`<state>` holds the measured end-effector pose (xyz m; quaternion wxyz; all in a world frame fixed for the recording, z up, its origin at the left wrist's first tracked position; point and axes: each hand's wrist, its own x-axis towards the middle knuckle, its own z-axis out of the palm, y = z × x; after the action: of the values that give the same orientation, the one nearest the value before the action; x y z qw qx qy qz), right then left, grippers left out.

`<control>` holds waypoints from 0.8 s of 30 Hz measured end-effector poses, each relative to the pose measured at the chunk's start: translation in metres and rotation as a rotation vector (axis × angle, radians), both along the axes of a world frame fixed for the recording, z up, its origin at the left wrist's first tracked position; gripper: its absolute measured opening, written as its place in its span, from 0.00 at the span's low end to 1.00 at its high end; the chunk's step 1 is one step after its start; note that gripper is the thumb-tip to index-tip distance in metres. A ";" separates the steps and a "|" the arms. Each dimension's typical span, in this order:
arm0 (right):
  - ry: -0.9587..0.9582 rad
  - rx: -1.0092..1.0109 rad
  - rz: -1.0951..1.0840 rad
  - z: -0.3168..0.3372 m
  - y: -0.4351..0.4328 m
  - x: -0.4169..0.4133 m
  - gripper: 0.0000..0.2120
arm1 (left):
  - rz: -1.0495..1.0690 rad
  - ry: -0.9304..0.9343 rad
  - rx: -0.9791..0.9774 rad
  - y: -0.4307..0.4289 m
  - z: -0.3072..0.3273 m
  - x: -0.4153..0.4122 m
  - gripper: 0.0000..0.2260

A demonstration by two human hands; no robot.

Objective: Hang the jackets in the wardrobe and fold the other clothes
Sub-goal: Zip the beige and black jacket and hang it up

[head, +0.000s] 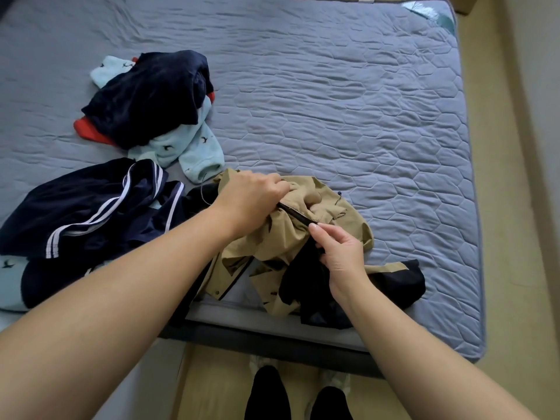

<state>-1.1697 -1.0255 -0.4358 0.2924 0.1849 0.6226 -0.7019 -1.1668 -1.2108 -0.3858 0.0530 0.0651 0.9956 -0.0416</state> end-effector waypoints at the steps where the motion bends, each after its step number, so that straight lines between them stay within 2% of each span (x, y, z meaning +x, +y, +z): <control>1: -0.009 0.007 0.002 0.001 0.000 0.000 0.05 | -0.001 -0.009 0.001 0.001 -0.002 0.000 0.06; 5: -0.018 0.034 0.054 0.000 0.009 -0.003 0.04 | 0.040 -0.013 0.130 0.002 -0.012 0.000 0.05; 9: -0.032 0.064 0.126 -0.003 0.025 -0.005 0.04 | 0.380 0.190 0.434 0.007 -0.031 0.032 0.14; 10: -0.033 0.069 0.136 -0.003 0.029 -0.007 0.03 | 0.428 0.176 0.452 0.009 -0.037 0.045 0.14; 13: -0.023 0.077 0.227 -0.003 0.040 -0.011 0.01 | 0.449 -0.060 0.388 0.017 -0.055 0.064 0.27; 14: -0.025 0.073 0.270 -0.002 0.044 -0.012 0.01 | 0.478 -0.098 0.416 0.020 -0.058 0.061 0.28; 17: -0.075 0.056 0.292 0.005 0.055 -0.017 0.04 | 0.476 -0.090 0.632 0.037 -0.057 0.041 0.13; 19: -0.004 0.211 0.265 0.015 0.059 -0.025 0.01 | 0.491 -0.112 0.777 0.049 -0.052 0.032 0.10; 21: 0.208 0.451 0.275 0.028 0.058 -0.028 0.11 | 0.542 -0.162 0.821 0.053 -0.042 0.024 0.10; 24: 0.452 0.539 0.512 0.051 0.045 -0.014 0.29 | 0.554 -0.280 0.786 0.053 -0.021 0.009 0.10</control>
<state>-1.1839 -0.9809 -0.3846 0.2545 -0.0639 0.8578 -0.4420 -1.1576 -1.1577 -0.4064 0.1665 -0.1815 0.8992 0.3616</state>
